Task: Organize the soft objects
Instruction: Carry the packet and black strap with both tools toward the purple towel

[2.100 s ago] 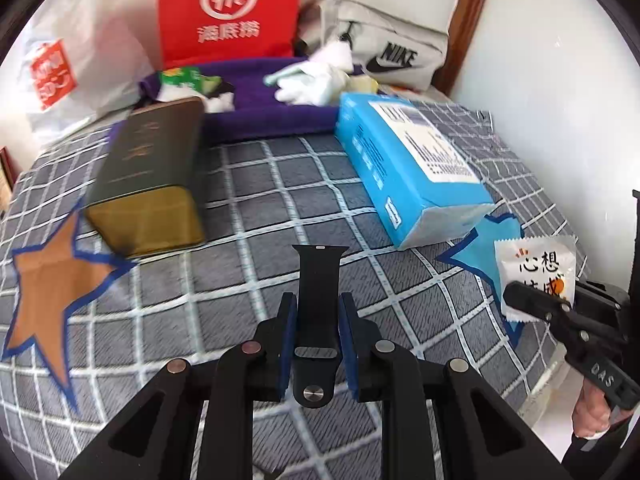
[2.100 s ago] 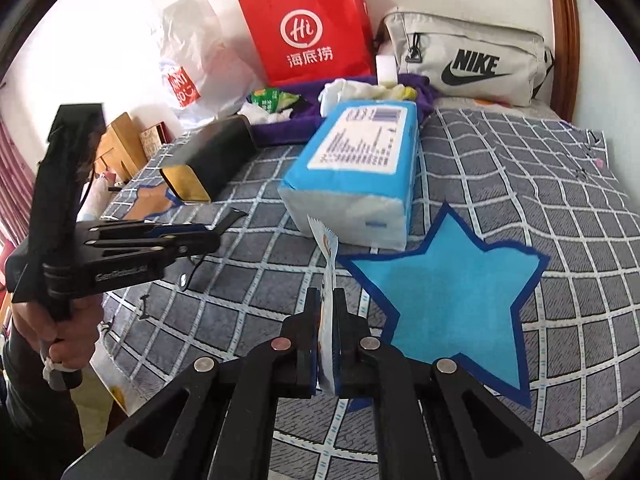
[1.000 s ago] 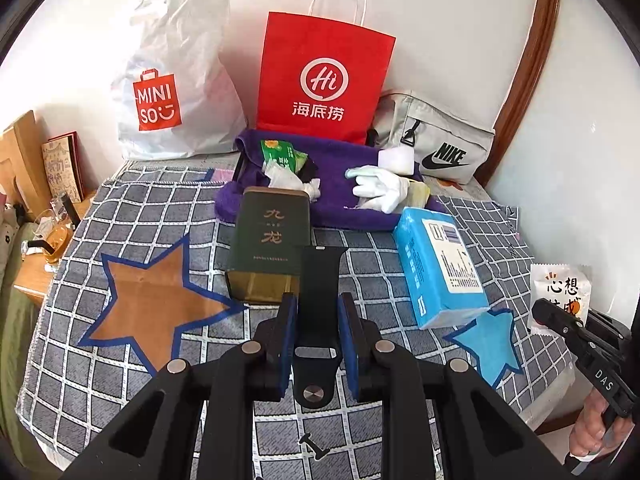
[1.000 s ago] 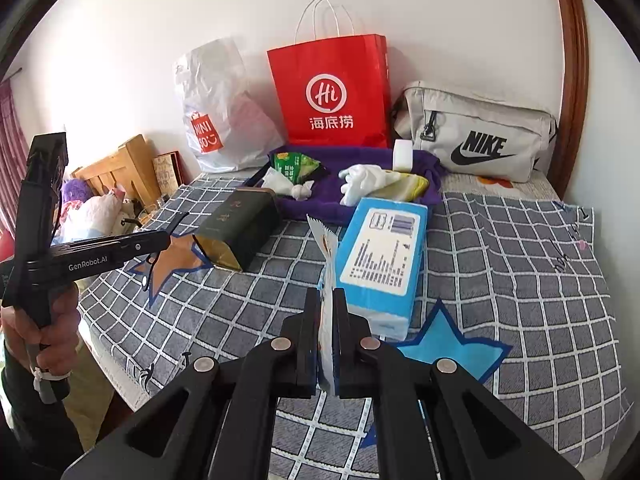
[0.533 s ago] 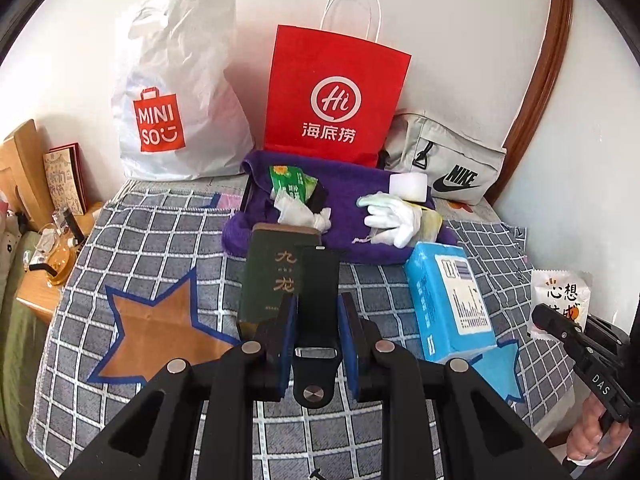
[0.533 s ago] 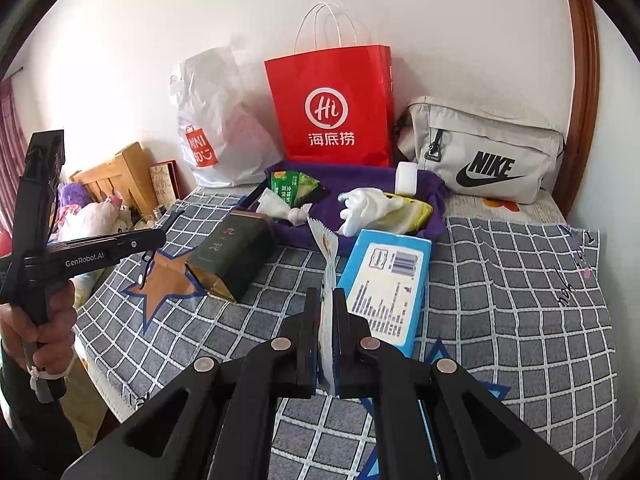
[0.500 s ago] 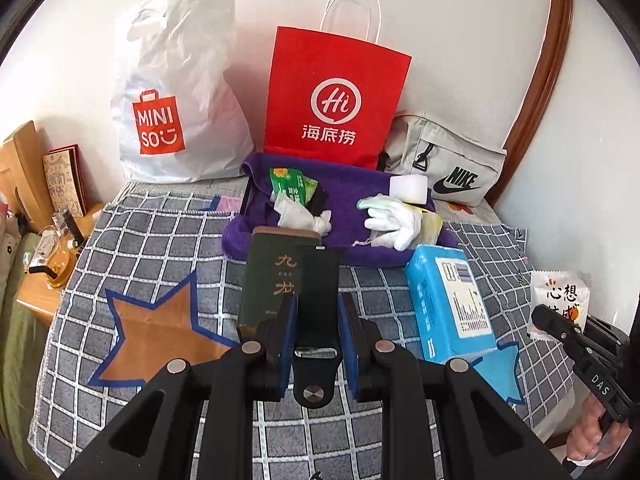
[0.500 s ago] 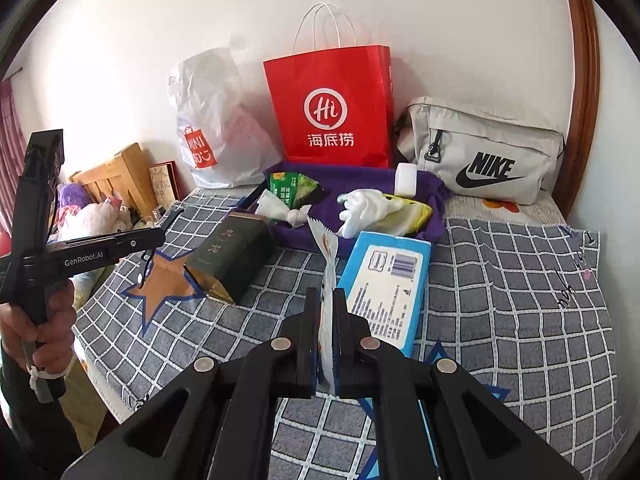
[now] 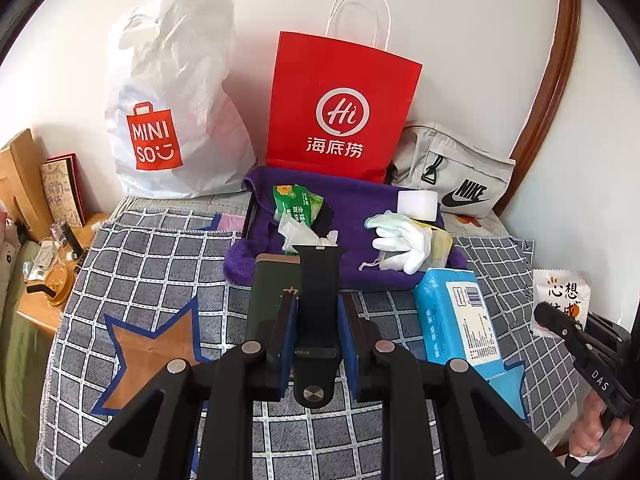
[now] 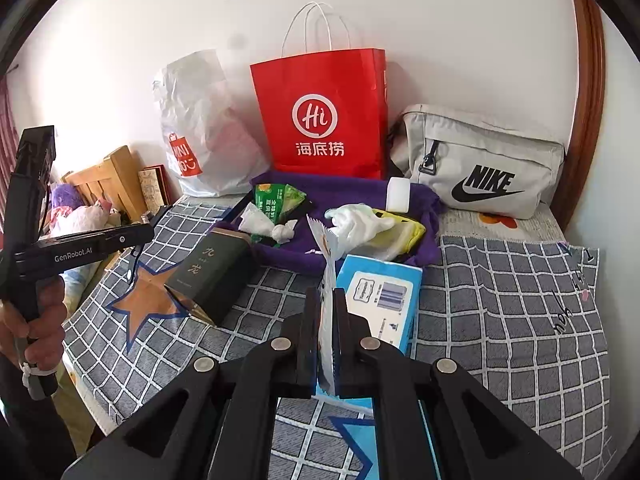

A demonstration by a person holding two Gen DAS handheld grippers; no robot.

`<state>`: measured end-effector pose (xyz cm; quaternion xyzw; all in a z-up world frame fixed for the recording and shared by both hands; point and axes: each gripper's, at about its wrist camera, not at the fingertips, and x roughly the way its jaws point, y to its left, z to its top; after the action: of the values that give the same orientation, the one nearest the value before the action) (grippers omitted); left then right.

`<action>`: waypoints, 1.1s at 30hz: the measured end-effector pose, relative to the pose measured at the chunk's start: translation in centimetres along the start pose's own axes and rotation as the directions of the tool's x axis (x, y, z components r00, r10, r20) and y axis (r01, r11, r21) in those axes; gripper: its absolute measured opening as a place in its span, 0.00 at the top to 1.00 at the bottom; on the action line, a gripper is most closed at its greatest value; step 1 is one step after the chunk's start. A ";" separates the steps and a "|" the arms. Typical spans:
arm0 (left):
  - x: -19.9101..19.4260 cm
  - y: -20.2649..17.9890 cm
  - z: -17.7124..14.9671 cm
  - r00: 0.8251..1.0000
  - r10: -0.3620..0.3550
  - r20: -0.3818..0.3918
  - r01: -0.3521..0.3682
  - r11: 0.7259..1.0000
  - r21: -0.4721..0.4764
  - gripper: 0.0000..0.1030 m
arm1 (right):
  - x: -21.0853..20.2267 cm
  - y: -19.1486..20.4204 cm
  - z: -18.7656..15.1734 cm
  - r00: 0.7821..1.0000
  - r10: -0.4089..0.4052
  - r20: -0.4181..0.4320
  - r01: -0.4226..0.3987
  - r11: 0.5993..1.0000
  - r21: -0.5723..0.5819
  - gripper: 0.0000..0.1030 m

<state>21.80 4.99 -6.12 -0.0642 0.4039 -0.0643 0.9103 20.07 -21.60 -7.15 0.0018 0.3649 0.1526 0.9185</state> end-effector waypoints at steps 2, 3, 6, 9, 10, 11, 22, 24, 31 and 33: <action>0.3 0.1 0.2 1.000 0.002 -0.002 -0.002 1.000 -0.003 0.80 | 0.3 -0.1 0.3 1.000 -0.003 0.000 0.003 1.000 -0.001 0.95; 0.6 0.1 0.4 1.000 0.003 -0.003 -0.003 1.000 -0.004 0.80 | 0.6 -0.3 0.5 1.000 -0.003 -0.002 0.003 1.000 -0.001 0.95; 1.3 0.1 0.9 1.000 0.005 -0.010 -0.005 1.000 -0.005 0.80 | 1.3 -0.6 1.0 1.000 -0.005 -0.004 0.005 1.000 0.000 0.95; 2.3 0.1 1.4 1.000 0.005 -0.019 -0.006 1.000 -0.010 0.80 | 2.0 -1.0 1.5 1.000 0.004 -0.005 -0.004 1.000 0.013 0.95; 2.5 0.1 1.6 1.000 0.004 -0.021 -0.004 1.000 -0.011 0.80 | 2.2 -1.1 1.7 1.000 0.003 -0.004 -0.003 1.000 0.014 0.95; 2.8 0.1 1.8 1.000 0.004 -0.024 -0.004 1.000 -0.013 0.80 | 2.4 -1.1 1.9 1.000 0.001 -0.003 -0.001 1.000 0.013 0.95; 5.7 0.3 4.0 0.999 0.008 -0.043 -0.009 1.000 -0.015 0.80 | 5.4 -2.5 4.5 1.000 -0.014 0.004 0.014 1.000 0.005 0.95; 6.3 0.5 4.5 0.999 0.010 -0.045 -0.010 1.000 -0.015 0.80 | 6.2 -2.7 4.9 1.000 -0.012 -0.010 0.012 1.000 0.003 0.95; 7.8 0.8 6.0 0.999 0.009 -0.047 -0.010 1.000 -0.022 0.80 | 8.4 -3.1 6.5 1.000 0.009 -0.019 -0.009 1.000 0.009 0.95; 8.2 0.9 6.5 0.999 0.008 -0.047 -0.009 1.000 -0.023 0.80 | 8.9 -3.1 6.9 1.000 0.007 -0.019 -0.007 1.000 0.005 0.95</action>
<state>32.11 4.94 -7.89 -0.0714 0.4260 -0.0572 0.9001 31.66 -21.29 -8.41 0.0039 0.3738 0.1549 0.9145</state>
